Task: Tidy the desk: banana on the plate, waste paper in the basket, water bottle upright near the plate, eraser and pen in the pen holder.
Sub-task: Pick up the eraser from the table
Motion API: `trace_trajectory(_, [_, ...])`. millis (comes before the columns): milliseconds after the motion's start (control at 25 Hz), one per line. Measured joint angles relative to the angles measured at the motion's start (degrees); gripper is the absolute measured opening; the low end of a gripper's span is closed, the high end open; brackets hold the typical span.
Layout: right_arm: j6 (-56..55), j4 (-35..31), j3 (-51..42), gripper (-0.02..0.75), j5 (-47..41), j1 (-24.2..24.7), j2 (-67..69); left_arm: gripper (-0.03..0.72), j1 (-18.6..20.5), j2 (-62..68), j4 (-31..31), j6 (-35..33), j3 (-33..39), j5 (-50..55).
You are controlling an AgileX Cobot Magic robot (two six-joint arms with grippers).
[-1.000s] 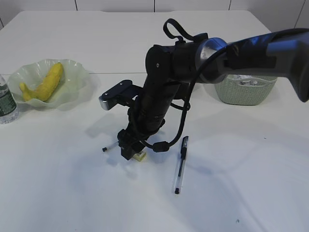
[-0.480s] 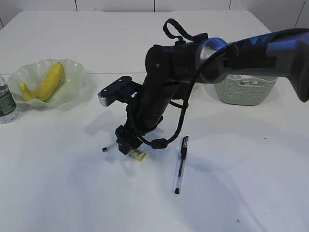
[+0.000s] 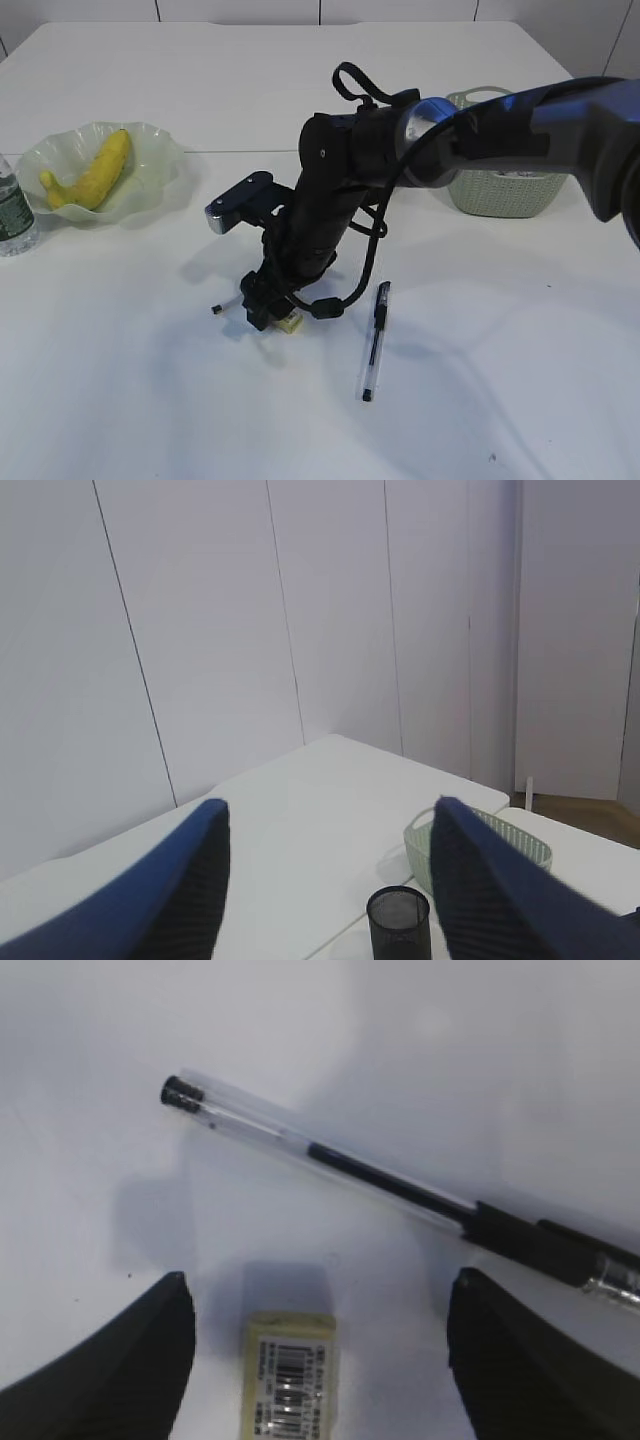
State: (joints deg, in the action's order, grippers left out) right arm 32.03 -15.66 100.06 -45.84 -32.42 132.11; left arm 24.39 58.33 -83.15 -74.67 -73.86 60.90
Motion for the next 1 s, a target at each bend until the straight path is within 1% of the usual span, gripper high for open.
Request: trace_trajectory(1000, [0.0, 0.0, 0.0, 0.585, -0.1, 0.0, 0.0, 0.443, 0.0, 0.0, 0.0, 0.0, 0.0, 0.0])
